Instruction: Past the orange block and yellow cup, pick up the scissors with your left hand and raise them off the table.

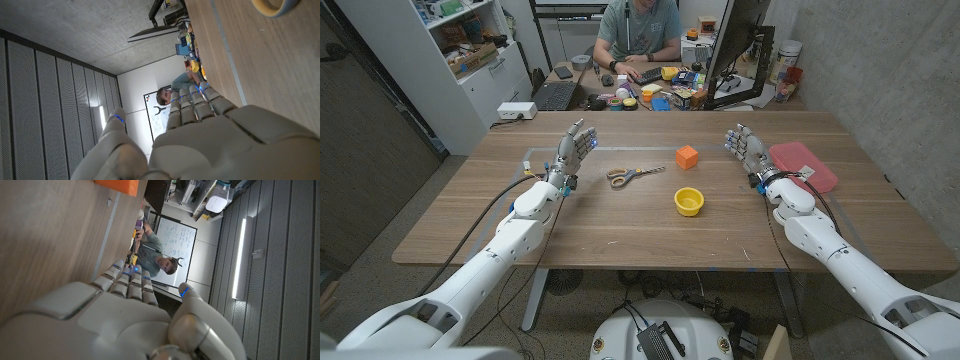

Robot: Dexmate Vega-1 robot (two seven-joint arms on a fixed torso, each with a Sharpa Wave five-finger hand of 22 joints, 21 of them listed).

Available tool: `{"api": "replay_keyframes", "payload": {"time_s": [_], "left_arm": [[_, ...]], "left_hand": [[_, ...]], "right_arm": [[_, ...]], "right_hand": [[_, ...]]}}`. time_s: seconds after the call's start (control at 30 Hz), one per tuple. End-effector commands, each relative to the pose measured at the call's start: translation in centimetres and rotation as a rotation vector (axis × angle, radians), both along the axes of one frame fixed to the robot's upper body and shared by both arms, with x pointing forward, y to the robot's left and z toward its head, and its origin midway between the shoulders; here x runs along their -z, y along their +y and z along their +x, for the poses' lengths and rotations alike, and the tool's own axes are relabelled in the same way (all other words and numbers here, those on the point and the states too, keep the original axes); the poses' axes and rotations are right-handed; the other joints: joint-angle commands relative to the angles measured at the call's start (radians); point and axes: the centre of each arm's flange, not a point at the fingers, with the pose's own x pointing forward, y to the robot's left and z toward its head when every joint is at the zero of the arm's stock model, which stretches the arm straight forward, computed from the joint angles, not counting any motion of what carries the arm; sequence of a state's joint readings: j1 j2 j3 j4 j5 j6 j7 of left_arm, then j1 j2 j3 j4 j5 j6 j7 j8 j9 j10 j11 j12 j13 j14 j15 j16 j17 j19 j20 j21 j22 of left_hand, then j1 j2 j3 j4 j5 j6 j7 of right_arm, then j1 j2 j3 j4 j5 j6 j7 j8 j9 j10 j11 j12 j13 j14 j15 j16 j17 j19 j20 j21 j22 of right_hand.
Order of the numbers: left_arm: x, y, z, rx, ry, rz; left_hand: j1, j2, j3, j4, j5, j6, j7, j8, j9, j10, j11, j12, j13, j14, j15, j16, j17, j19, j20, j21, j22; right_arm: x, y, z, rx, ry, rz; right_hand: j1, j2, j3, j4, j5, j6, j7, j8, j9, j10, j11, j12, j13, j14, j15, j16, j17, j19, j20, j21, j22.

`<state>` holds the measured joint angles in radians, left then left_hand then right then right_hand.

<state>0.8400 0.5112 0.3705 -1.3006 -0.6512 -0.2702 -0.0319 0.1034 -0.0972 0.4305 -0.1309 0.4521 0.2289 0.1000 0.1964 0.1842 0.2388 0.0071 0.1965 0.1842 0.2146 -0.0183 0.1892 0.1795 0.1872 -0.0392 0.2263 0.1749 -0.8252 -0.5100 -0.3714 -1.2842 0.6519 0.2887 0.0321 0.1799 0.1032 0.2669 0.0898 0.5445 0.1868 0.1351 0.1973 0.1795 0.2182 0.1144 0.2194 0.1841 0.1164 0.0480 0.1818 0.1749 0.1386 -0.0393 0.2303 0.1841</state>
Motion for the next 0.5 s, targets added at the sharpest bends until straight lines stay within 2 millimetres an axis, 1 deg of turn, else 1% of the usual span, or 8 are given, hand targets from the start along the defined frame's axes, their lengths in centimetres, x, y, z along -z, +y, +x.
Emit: {"api": "replay_keyframes", "payload": {"time_s": [0.03, 0.13, 0.2, 0.23, 0.3, 0.37, 0.4, 0.5], "left_arm": [[-0.2, 0.1, 0.1, 0.000, 0.011, 0.011], [-0.4, 0.1, -0.1, -0.024, 0.015, 0.013], [-0.8, 0.1, -0.8, -0.081, 0.000, -0.024], [-1.2, 0.1, -1.1, -0.104, -0.010, -0.031], [-2.1, 0.1, -2.0, -0.190, -0.017, -0.018], [-3.2, 0.2, -3.1, -0.289, -0.055, 0.031], [-3.7, 0.2, -3.6, -0.331, -0.066, 0.075], [-4.7, 0.0, -4.6, -0.415, -0.087, 0.167]], "left_hand": [[0.006, -0.004, 0.008, 0.001, 0.005, 0.007, 0.001, 0.005, 0.001, 0.004, 0.000, 0.006, 0.004, 0.002, 0.000, 0.003, 0.002, 0.005, -0.070, 0.001, 0.004], [0.007, -0.004, 0.008, 0.000, 0.005, 0.006, 0.000, 0.004, 0.001, 0.004, 0.001, 0.005, 0.004, 0.000, 0.001, 0.002, 0.002, 0.004, -0.070, 0.000, 0.004], [0.008, -0.004, 0.008, -0.001, 0.006, 0.008, 0.002, 0.005, 0.001, 0.004, 0.000, 0.005, 0.004, 0.001, 0.002, 0.003, 0.002, 0.003, -0.069, 0.000, 0.003], [0.026, 0.000, 0.014, -0.009, 0.008, 0.033, -0.004, 0.014, 0.001, 0.024, 0.001, 0.012, 0.004, 0.024, 0.007, 0.010, 0.001, 0.013, -0.050, 0.000, 0.003], [0.053, 0.005, 0.022, -0.020, 0.010, 0.061, -0.009, 0.022, 0.002, 0.064, -0.008, 0.024, 0.005, 0.049, 0.007, 0.016, 0.001, 0.030, -0.032, 0.001, 0.004], [0.094, 0.011, 0.036, -0.033, 0.011, 0.096, -0.012, 0.031, 0.003, 0.094, -0.004, 0.030, 0.005, 0.084, 0.002, 0.023, 0.000, 0.049, -0.028, 0.002, 0.004], [0.132, 0.013, 0.048, -0.042, 0.011, 0.114, -0.017, 0.034, 0.003, 0.119, -0.011, 0.035, 0.006, 0.096, -0.001, 0.021, -0.001, 0.063, -0.029, 0.002, 0.004], [0.197, 0.012, 0.068, -0.054, 0.012, 0.138, -0.023, 0.038, 0.004, 0.139, -0.022, 0.035, 0.006, 0.113, -0.006, 0.020, -0.001, 0.076, -0.024, 0.000, 0.004]], "right_arm": [[-0.2, 0.4, 0.6, -0.032, 0.014, -0.003], [0.0, 0.5, 0.7, -0.036, 0.019, -0.003], [0.0, 0.6, 0.7, -0.036, 0.019, -0.001], [0.0, 0.6, 0.8, -0.036, 0.019, -0.001], [0.0, 0.5, 0.8, -0.032, 0.017, 0.000], [0.0, 0.4, 0.8, -0.029, 0.016, 0.007], [0.0, 0.4, 0.8, -0.027, 0.015, 0.009], [0.1, 0.4, 0.8, -0.023, 0.014, 0.013]], "right_hand": [[0.008, 0.001, 0.007, -0.002, 0.007, 0.010, 0.002, 0.005, 0.003, 0.009, 0.001, 0.004, 0.003, 0.008, -0.001, 0.006, 0.005, 0.008, 0.001, 0.003, 0.003], [0.008, 0.001, 0.007, -0.002, 0.007, 0.011, 0.001, 0.005, 0.003, 0.010, 0.002, 0.004, 0.003, 0.008, -0.001, 0.006, 0.005, 0.008, 0.000, 0.003, 0.003], [0.009, 0.001, 0.007, -0.002, 0.007, 0.012, 0.000, 0.005, 0.003, 0.010, 0.002, 0.004, 0.003, 0.008, -0.001, 0.006, 0.005, 0.008, 0.001, 0.003, 0.003], [0.009, 0.001, 0.007, -0.002, 0.008, 0.012, -0.001, 0.005, 0.003, 0.009, 0.001, 0.004, 0.003, 0.009, -0.002, 0.006, 0.005, 0.009, 0.002, 0.003, 0.003], [0.009, 0.001, 0.007, -0.002, 0.008, 0.012, -0.001, 0.005, 0.003, 0.010, 0.001, 0.004, 0.003, 0.011, -0.001, 0.006, 0.005, 0.009, 0.002, 0.002, 0.003], [0.009, 0.001, 0.007, -0.002, 0.008, 0.013, -0.002, 0.005, 0.003, 0.010, 0.000, 0.004, 0.003, 0.011, 0.000, 0.006, 0.005, 0.009, 0.002, 0.002, 0.003], [0.009, 0.001, 0.007, -0.003, 0.008, 0.013, -0.003, 0.005, 0.003, 0.010, 0.000, 0.004, 0.003, 0.012, -0.001, 0.006, 0.005, 0.009, 0.003, 0.002, 0.003], [0.009, 0.001, 0.006, -0.003, 0.008, 0.014, -0.004, 0.005, 0.003, 0.011, -0.001, 0.004, 0.003, 0.013, -0.001, 0.006, 0.005, 0.009, 0.004, 0.002, 0.003]]}}
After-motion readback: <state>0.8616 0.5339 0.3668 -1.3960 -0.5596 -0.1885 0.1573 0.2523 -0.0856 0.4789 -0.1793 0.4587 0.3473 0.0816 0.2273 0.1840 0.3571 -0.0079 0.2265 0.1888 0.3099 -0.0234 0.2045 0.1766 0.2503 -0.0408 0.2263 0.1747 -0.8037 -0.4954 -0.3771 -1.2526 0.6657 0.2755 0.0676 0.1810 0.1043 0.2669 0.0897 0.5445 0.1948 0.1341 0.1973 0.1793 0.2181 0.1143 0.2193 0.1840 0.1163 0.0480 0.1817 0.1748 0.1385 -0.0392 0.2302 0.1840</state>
